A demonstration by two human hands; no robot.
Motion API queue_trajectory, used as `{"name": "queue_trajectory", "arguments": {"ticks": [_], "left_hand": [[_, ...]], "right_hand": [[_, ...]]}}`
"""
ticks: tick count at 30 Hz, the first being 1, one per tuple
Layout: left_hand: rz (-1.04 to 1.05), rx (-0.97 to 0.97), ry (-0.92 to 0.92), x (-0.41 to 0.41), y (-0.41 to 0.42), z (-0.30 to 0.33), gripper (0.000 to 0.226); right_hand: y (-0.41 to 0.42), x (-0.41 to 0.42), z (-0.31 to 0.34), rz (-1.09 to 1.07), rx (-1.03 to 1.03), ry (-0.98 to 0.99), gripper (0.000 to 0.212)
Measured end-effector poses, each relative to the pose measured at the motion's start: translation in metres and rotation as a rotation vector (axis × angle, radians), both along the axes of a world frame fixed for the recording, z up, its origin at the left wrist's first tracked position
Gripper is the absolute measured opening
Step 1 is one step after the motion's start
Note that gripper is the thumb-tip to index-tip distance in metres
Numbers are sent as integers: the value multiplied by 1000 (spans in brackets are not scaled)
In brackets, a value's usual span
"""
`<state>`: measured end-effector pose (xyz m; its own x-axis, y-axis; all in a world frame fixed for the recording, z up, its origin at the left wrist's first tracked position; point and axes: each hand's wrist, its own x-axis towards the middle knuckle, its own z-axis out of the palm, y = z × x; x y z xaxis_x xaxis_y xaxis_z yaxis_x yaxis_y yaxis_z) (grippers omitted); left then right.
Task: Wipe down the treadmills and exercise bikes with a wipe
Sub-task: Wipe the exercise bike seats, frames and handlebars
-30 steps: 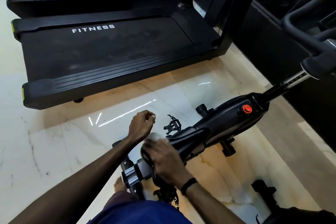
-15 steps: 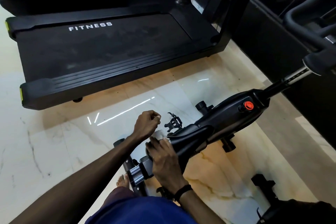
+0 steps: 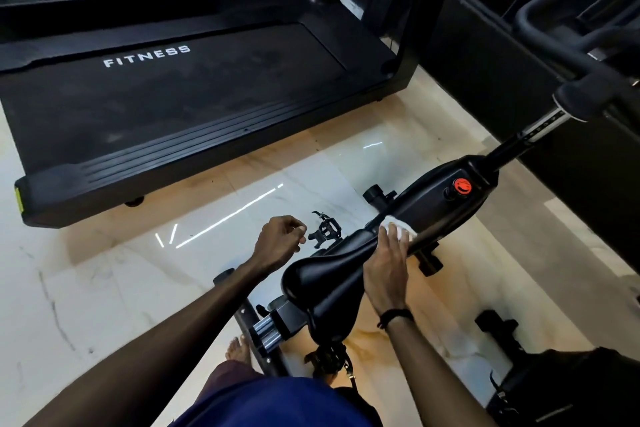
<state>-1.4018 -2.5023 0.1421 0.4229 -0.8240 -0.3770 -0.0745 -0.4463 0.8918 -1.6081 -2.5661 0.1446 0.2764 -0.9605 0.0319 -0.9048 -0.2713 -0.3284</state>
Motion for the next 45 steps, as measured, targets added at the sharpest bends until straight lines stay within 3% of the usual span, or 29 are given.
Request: {"name": "queue_trajectory", "arguments": {"ticks": [2, 5, 10, 13, 16, 19, 23, 27, 29, 31, 33, 35, 37, 38, 40, 42, 45], "left_hand": [[-7, 7, -12, 0, 4, 1, 14], [-41, 14, -13, -3, 6, -1, 13], [-76, 29, -25, -15, 8, -1, 10], [-78, 50, -95, -21, 14, -3, 10], [-91, 62, -139, -25, 18, -3, 11], [-87, 49, -198, -30, 17, -1, 13], [-55, 38, -252, -42, 19, 4, 13], [-23, -42, -377, -58, 26, 14, 14], [6, -132, -408, -70, 31, 20, 16], [43, -236, -414, -84, 36, 23, 17], [54, -311, -372, -95, 41, 29, 17], [2, -372, -266, -111, 48, 37, 13], [-71, -386, -52, -135, 59, 48, 18], [-86, -377, 53, -150, 67, 53, 22], [-83, -346, 165, -179, 80, 61, 16], [-57, -289, 234, -213, 94, 64, 11], [6, -243, 259, -250, 107, 63, 18]], "right_hand": [[10, -6, -6, 28, -35, -3, 65], [-20, -14, 1, -25, 88, -100, 53], [-69, -5, 24, -468, 480, -623, 22], [-56, -2, 24, -621, 414, -701, 27], [-16, 4, 24, -686, 216, -586, 24], [38, 5, 6, -502, 130, -422, 19], [64, -14, -7, -305, 91, -364, 15], [59, -22, 16, -87, 55, -226, 34], [68, -22, 23, 144, 110, -197, 31], [82, -22, 32, 294, 290, -323, 21], [86, -29, 44, 227, 640, -650, 22], [87, -47, 49, 96, 860, -976, 21], [85, -73, 50, -52, 872, -1235, 9], [85, -86, 51, -120, 856, -1325, 16], [86, -110, 53, -190, 841, -1418, 26], [95, -145, 52, -174, 800, -1376, 31], [108, -189, 48, -122, 710, -1222, 72]]}}
